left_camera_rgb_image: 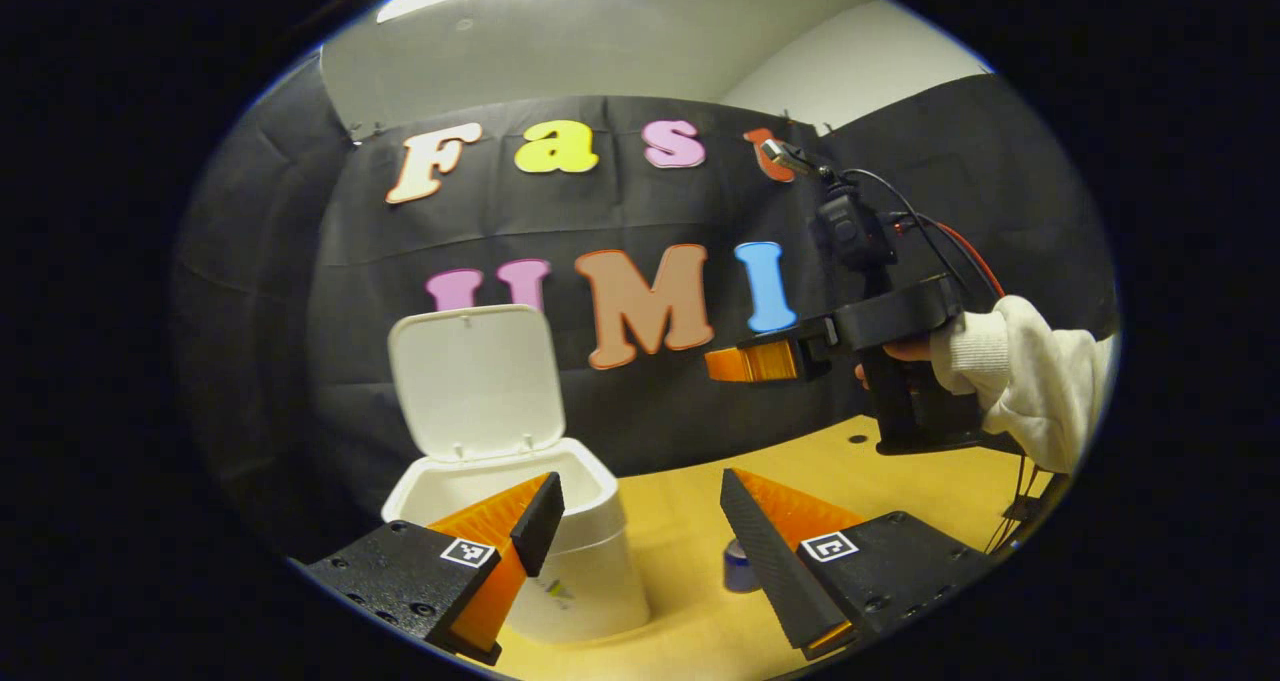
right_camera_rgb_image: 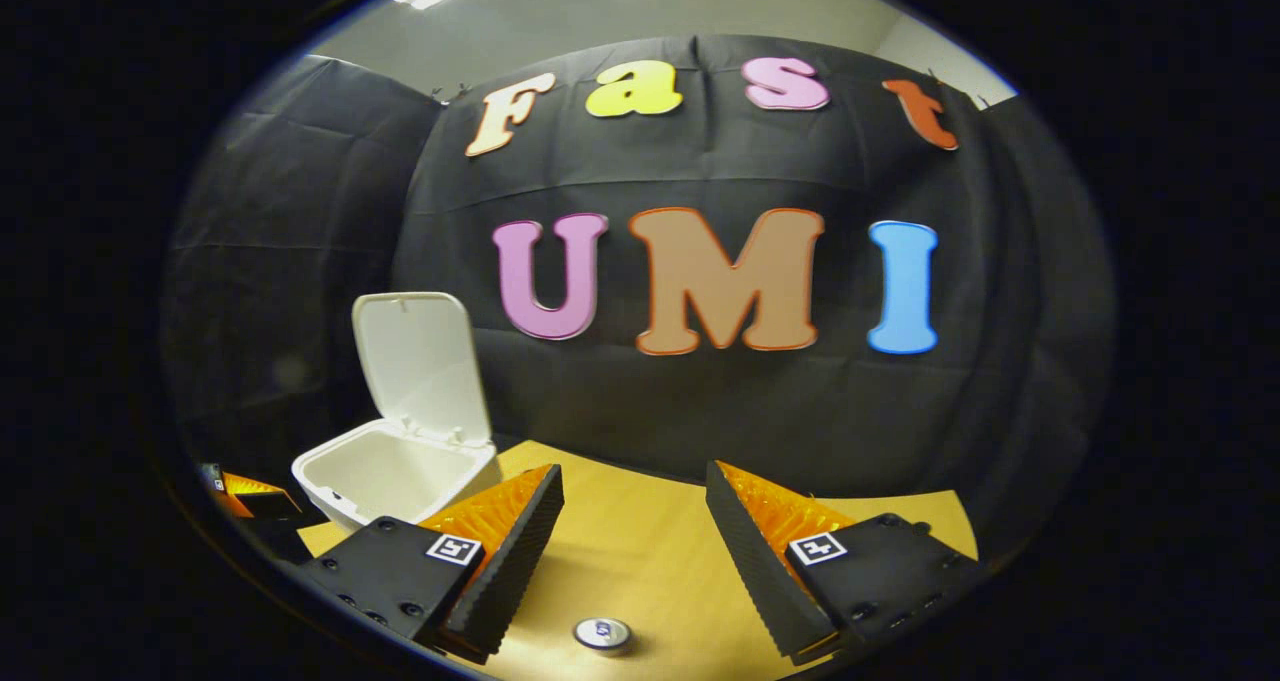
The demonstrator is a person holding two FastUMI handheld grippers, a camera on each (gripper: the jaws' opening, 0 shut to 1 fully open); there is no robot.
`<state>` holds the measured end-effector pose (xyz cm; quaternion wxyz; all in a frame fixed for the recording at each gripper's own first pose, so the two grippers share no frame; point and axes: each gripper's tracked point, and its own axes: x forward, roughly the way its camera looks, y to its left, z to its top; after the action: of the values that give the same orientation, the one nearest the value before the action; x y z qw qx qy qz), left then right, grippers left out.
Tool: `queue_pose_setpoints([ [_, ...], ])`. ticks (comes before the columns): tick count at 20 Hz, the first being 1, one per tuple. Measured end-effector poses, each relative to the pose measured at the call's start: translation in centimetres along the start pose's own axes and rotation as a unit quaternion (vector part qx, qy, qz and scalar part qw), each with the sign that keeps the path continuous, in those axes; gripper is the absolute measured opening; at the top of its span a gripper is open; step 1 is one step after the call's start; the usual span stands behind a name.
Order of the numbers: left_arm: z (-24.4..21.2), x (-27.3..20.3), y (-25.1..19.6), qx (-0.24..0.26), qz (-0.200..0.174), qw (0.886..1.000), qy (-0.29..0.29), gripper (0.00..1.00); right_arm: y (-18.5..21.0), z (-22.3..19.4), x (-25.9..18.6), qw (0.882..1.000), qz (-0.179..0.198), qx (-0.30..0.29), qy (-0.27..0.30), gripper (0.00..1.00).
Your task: Press the lid of the desktop garbage bin to open it, pick up the crumpled paper on the desktop and throw it into the bin, then pick up the pop can on the desktop and drop it into the bin, and finally close the garbage bin lid.
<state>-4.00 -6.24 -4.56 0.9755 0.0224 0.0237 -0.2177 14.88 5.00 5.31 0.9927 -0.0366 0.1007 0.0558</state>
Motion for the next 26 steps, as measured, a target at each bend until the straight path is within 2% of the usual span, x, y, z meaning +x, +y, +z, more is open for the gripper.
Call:
queue_pose_setpoints([
  [1, -0.6, 1.1, -1.5, -0.009, -0.025, 1.0, 0.0, 0.95, -2.4, -0.5, -1.1, 1.0, -0.028, 0.003, 0.005, 0.99],
  [2, -1.2, 2.2, -2.8, -0.017, -0.044, 0.999, 0.004, 0.94, -4.6, -1.0, -2.4, 0.998, -0.055, 0.005, 0.012, 0.96],
  [4, -3.1, 4.5, -4.4, -0.028, -0.063, 0.998, 0.014, 0.95, -8.4, -1.9, -5.1, 0.994, -0.104, 0.012, 0.02, 0.96],
  [8, -9.9, 9.1, -5.5, -0.064, -0.056, 0.994, 0.07, 0.95, -13.3, -3.8, -10.2, 0.983, -0.178, 0.026, 0.033, 0.95],
  [11, -15.4, 11.9, -6.0, -0.09, -0.048, 0.987, 0.122, 0.95, -15.2, -5.3, -12.8, 0.976, -0.214, 0.035, 0.039, 0.96],
  [13, -18.4, 12.8, -6.2, -0.09, -0.043, 0.983, 0.151, 0.95, -15.8, -6.6, -13.7, 0.971, -0.229, 0.04, 0.054, 0.95],
  [15, -20.4, 13.1, -6.6, -0.086, -0.047, 0.98, 0.175, 0.94, -16.0, -7.9, -14.2, 0.968, -0.238, 0.042, 0.064, 0.99],
  [16, -21.0, 13.3, -7.0, -0.085, -0.05, 0.979, 0.178, 0.95, -16.2, -8.6, -14.3, 0.967, -0.24, 0.044, 0.068, 0.95],
  [21, -23.5, 13.7, -8.5, -0.073, -0.061, 0.977, 0.191, 0.95, -16.1, -10.3, -14.0, 0.966, -0.241, 0.059, 0.078, 0.95],
  [26, -26.6, 13.5, -9.0, -0.083, -0.053, 0.968, 0.229, 0.95, -16.4, -11.6, -14.6, 0.963, -0.247, 0.058, 0.088, 0.95],
])
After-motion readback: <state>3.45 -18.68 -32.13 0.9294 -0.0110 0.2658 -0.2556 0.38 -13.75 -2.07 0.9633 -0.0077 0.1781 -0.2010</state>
